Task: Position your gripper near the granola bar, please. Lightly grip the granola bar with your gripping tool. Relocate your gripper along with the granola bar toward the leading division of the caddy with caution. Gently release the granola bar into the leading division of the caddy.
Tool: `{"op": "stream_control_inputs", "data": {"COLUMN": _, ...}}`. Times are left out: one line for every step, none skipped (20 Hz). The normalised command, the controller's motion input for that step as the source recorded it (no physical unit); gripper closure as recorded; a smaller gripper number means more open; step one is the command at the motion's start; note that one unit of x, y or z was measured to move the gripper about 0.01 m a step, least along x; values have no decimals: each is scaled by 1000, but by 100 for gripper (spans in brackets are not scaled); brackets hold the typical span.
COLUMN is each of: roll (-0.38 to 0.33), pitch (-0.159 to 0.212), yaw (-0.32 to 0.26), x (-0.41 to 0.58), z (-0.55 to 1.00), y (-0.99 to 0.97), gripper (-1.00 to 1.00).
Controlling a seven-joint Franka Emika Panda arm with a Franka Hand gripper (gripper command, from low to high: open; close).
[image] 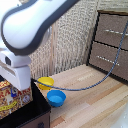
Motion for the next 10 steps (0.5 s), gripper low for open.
{"op": "stream_control_inputs", "data": {"roll": 0, "pitch": 6, "yaw": -66, "x": -97, "z": -254, "y": 114, "gripper": 100}}
{"op": "stream_control_inputs", "data": {"roll": -2, "pitch": 24, "yaw": -35, "x": -114, "z": -194, "y": 140, "gripper": 100}}
{"op": "stream_control_inputs", "data": {"roll": 0, "pitch": 26, "yaw": -33, "x": -91, "z": -106, "y": 117, "gripper": -100}}
{"op": "stream_control_inputs", "data": {"roll": 0, "pitch": 32, "yaw": -35, "x": -103, "z": -26, "y": 69, "gripper": -100}}
{"op": "stream_control_inputs", "data": {"roll": 0, "pitch": 31, "yaw": -33, "x": -69, "z": 0, "y": 63, "gripper": -100}}
{"op": "stream_control_inputs", "data": {"roll": 0, "pitch": 44, "yaw": -28, "x": 0, "z": 0, "y": 0, "gripper": -100}}
{"op": "stream_control_inputs", "data": {"roll": -16, "pitch": 90, "yaw": -48, "x": 51, "z": 6, "y": 34, "gripper": -100}}
{"op": "stream_control_inputs", "data": {"roll": 0, "pitch": 106, "yaw": -51, "x": 146, "z": 89, "y": 0, "gripper": -100}}
{"op": "stream_control_inputs", "data": {"roll": 0, "pitch": 72, "yaw": -71, "x": 180, "z": 60, "y": -20, "gripper": -100}}
{"op": "stream_control_inputs", "data": {"roll": 0, "pitch": 95, "yaw": -96, "x": 283, "z": 0, "y": 23, "gripper": -100}}
